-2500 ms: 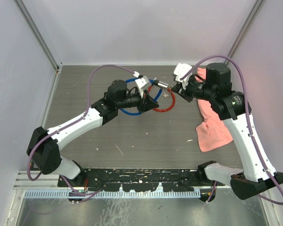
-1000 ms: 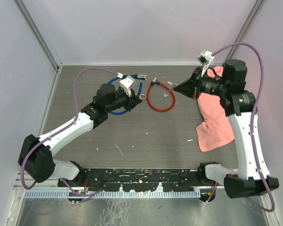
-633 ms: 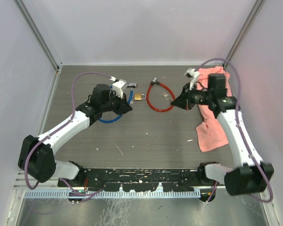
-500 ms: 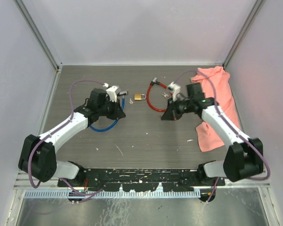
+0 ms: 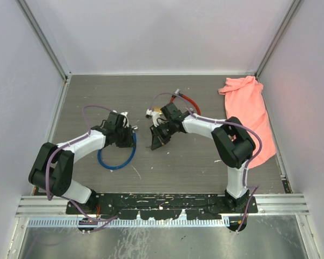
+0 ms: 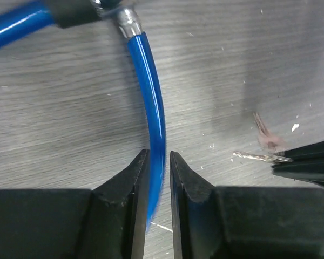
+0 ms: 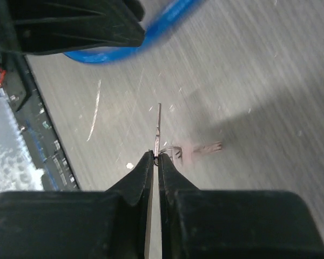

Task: Lock with the key
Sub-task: Place the lock at the center of the board.

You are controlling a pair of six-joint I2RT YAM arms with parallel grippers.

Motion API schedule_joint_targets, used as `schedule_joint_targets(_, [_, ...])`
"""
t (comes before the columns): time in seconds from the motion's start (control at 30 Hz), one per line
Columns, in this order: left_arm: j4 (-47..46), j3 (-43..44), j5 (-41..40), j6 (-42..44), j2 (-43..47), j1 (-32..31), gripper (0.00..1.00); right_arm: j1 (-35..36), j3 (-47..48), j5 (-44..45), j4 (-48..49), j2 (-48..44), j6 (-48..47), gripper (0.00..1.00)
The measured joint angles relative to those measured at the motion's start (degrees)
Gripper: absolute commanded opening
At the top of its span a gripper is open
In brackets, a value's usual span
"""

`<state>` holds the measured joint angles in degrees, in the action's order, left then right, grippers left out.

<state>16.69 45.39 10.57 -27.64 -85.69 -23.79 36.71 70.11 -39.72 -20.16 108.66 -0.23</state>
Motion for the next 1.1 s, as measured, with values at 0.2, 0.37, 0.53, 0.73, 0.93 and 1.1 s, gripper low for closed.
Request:
schedule_joint_targets(0.2, [-0.72, -1.81, -3.50, -0.26, 5.35, 2.58, 0.64, 2.32, 5.03, 1.79, -0.15, 4.26, 0.02, 0.68])
schedule_joint_targets(0.37, [-0.59, -3.72, -5.42, -0.20, 14.05, 3.78, 0.82, 1.73, 12.76, 5.95, -6.34, 3.58, -6.80, 0.82])
schedule_joint_targets(0.53, [-2.64, -5.90, -5.31, -0.17, 29.99, 4.33, 0.98, -3.82, 13.57, 8.96, -10.34, -7.74, -14.27, 1.00])
schedule_joint_targets(0.73, [-7.67, -5.73, -1.03, -2.82, 45.07, 4.96, 0.98, -12.61, 12.13, 18.58, -8.66, -31.08, -17.38, 1.00])
schedule_joint_targets(0.93, [0.22, 10.47, 1.86, -2.64, 44.11, 5.05, 0.98, -11.43, 25.27, 26.84, -11.17, -40.02, -15.93, 1.00])
schedule_joint_targets(1.1, [6.91, 29.73, 5.18, -0.79, 39.54, 5.07, 0.98, -11.43, 36.11, 28.57, -15.32, -40.44, -13.53, 1.00])
